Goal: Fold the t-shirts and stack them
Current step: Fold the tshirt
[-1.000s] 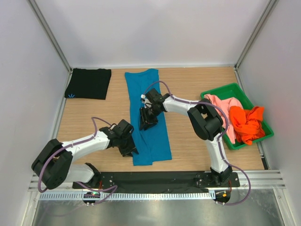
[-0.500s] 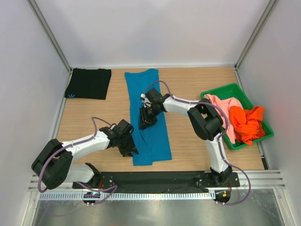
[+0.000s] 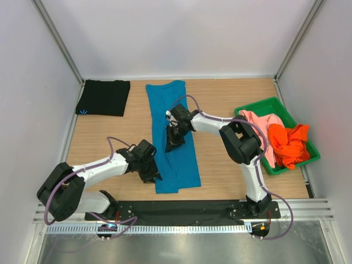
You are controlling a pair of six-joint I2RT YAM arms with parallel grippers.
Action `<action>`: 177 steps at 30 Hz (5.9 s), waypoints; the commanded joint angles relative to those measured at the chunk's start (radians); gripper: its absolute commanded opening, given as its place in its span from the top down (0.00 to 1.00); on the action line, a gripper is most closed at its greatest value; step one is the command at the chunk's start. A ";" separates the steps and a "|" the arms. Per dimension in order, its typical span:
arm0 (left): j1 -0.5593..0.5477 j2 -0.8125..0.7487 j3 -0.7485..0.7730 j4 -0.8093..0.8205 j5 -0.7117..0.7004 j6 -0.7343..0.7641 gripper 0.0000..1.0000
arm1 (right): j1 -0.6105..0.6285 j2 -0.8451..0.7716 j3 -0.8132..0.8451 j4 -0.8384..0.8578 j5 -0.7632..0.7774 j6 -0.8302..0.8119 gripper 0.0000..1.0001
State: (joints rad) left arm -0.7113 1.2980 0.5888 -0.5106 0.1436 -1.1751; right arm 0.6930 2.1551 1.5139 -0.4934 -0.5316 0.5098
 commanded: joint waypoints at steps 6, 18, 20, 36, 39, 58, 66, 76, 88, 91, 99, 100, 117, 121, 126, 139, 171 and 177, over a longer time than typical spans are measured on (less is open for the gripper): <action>-0.004 -0.025 0.013 -0.002 0.004 -0.011 0.62 | -0.013 -0.119 0.034 -0.171 0.133 -0.111 0.92; -0.004 -0.029 0.029 -0.002 0.022 0.015 0.60 | -0.033 -0.061 0.008 -0.161 0.194 -0.145 0.80; -0.002 -0.048 0.040 -0.017 0.019 0.029 0.59 | -0.042 -0.069 0.025 -0.177 0.208 -0.165 0.78; -0.004 -0.174 -0.046 -0.010 0.083 0.035 0.44 | -0.058 -0.362 -0.167 -0.323 0.219 -0.189 0.45; -0.004 -0.170 -0.081 0.026 0.097 0.015 0.44 | -0.066 -0.483 -0.322 -0.301 0.182 -0.169 0.42; -0.004 -0.172 -0.228 0.170 0.119 -0.074 0.50 | -0.096 -0.683 -0.824 0.059 -0.042 0.018 0.46; -0.004 -0.138 -0.196 0.077 0.067 -0.043 0.55 | -0.095 -0.660 -0.870 0.069 0.004 0.015 0.50; -0.004 -0.212 -0.168 -0.040 -0.027 -0.040 0.55 | -0.096 -0.656 -0.886 0.093 0.022 0.019 0.51; -0.002 -0.048 -0.173 0.101 0.013 -0.011 0.57 | -0.096 -0.615 -0.893 0.136 0.054 0.035 0.58; -0.001 -0.022 -0.170 0.101 0.002 0.000 0.67 | -0.095 -0.615 -0.900 0.142 0.059 0.042 0.67; 0.000 -0.031 -0.179 0.072 0.001 0.005 1.00 | -0.095 -0.629 -0.949 0.187 0.036 0.068 0.99; 0.001 -0.054 -0.181 0.066 -0.002 0.005 1.00 | -0.096 -0.647 -0.960 0.191 0.039 0.078 0.99; 0.003 -0.415 0.021 -0.357 0.025 0.143 1.00 | 0.076 -1.005 -0.979 0.221 0.180 0.486 0.99; 0.042 -0.298 0.176 -0.427 -0.001 0.284 1.00 | 0.073 -1.032 -0.839 0.121 0.246 0.472 0.99; 0.205 -0.162 0.376 -0.467 0.007 0.474 1.00 | 0.050 -0.875 -0.585 0.027 0.254 0.369 0.99; 0.409 0.398 0.936 -0.401 0.137 0.597 1.00 | -0.217 -0.445 -0.120 -0.099 0.118 0.161 0.99; 0.503 0.794 1.170 -0.330 0.234 0.575 0.94 | -0.346 -0.021 0.186 -0.113 -0.067 0.076 0.99; 0.507 0.850 1.229 -0.324 0.237 0.563 0.84 | -0.360 0.054 0.236 -0.102 -0.082 0.087 0.97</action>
State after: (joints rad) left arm -0.2134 2.1407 1.7588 -0.8635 0.3439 -0.6182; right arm 0.3428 2.1754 1.6939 -0.6178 -0.5858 0.5816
